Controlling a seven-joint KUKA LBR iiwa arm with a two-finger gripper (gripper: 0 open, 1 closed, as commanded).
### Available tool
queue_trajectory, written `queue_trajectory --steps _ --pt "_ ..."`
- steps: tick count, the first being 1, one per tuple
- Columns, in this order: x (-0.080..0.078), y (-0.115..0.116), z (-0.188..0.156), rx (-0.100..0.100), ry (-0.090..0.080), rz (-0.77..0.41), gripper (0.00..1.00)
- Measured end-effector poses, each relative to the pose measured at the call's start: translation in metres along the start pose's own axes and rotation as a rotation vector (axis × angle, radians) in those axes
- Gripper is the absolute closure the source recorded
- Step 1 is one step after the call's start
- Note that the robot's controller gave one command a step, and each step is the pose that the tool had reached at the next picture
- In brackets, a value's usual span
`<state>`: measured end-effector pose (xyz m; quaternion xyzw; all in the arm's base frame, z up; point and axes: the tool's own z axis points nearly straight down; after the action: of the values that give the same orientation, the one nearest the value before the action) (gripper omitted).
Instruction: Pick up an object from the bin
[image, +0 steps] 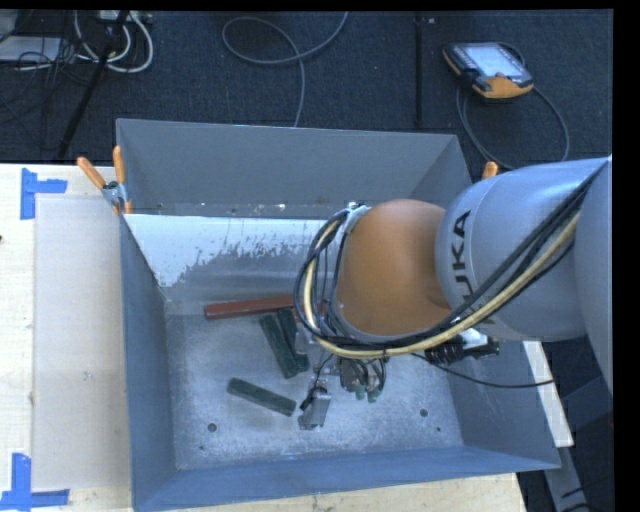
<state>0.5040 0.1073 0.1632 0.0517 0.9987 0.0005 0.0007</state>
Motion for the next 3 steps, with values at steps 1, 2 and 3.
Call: queue_trajectory --steps 1,2,3 --pt "0.000 0.055 0.010 0.001 0.003 -0.041 0.00" --pt "0.002 0.036 0.030 0.001 0.003 0.090 0.00" --pt "-0.034 0.043 0.091 0.000 -0.002 0.090 0.00"
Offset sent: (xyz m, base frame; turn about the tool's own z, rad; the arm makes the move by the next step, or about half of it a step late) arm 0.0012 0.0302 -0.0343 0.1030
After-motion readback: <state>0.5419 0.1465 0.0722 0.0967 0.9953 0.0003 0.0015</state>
